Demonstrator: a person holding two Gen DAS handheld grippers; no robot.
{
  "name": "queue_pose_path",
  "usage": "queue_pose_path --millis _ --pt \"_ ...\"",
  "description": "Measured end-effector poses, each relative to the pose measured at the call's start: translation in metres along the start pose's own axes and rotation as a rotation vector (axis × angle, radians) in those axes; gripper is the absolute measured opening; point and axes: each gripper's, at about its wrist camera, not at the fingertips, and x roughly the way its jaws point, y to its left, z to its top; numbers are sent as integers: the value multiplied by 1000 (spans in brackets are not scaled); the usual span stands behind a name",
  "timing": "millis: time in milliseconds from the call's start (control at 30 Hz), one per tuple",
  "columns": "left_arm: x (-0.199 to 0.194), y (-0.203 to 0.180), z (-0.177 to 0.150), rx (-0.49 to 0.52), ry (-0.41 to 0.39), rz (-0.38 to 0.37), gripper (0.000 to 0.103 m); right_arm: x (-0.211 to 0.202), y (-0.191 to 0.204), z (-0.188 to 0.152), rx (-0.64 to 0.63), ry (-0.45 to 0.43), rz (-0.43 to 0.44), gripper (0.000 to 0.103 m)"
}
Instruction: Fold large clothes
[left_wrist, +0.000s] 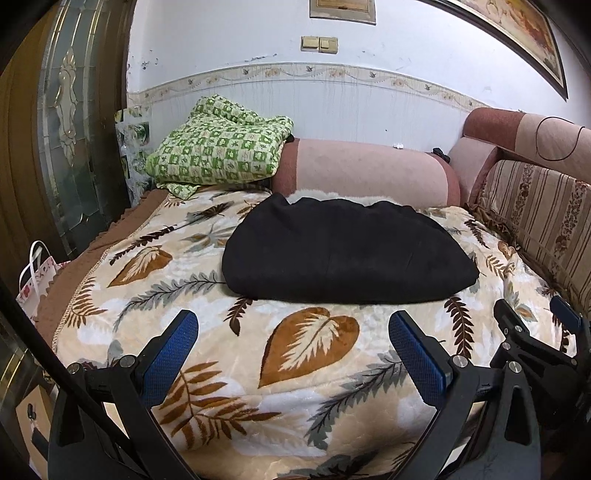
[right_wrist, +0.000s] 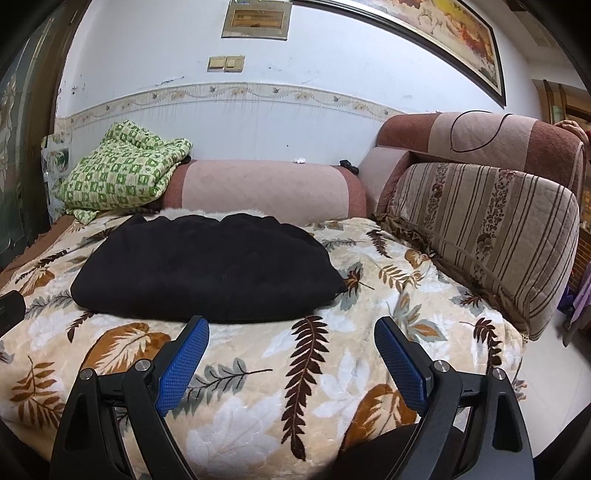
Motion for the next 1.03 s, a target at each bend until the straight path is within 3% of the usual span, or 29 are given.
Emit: queue_pose_path --millis 300,533,1033 --pt "19 3 -2 -3 43 -25 103 11 5 4 -10 6 19 94" --pt "33 5 -4 -2 84 -40 103 27 10 -1 -24 58 20 94" --pt "44 11 -3 -13 90 -16 103 32 27 -4 -87 55 37 94"
